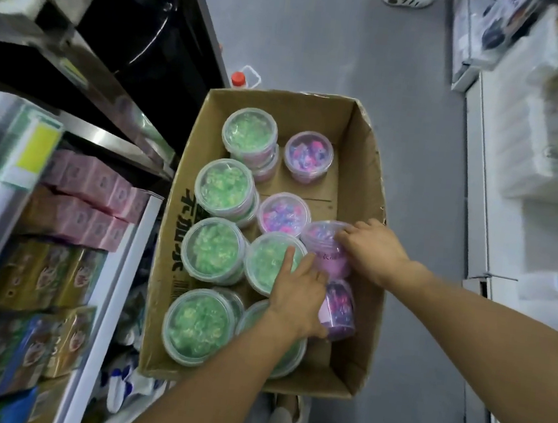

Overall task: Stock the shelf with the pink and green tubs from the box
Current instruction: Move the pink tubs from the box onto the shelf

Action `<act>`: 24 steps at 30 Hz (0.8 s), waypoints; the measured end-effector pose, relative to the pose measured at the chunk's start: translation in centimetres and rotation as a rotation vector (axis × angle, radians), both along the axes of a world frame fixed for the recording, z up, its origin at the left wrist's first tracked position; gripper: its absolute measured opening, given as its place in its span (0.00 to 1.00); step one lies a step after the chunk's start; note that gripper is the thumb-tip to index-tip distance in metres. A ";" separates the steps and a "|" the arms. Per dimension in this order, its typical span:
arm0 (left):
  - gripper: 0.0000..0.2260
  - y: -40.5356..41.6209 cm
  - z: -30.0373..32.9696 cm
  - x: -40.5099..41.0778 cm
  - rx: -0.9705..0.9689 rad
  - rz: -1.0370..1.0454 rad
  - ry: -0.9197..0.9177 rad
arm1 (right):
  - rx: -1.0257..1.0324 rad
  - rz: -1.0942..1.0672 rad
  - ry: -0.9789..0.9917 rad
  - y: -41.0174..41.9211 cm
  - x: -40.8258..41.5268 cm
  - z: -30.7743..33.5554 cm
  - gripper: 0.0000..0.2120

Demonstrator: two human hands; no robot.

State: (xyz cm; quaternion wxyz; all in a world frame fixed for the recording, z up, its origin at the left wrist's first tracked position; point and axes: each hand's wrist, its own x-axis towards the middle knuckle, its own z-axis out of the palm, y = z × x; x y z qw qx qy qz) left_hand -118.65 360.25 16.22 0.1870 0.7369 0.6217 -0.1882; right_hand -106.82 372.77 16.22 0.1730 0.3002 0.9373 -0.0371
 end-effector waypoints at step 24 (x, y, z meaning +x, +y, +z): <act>0.45 -16.2 16.9 -1.0 0.521 0.685 -0.378 | 0.095 -0.090 0.568 -8.6 3.3 22.3 0.09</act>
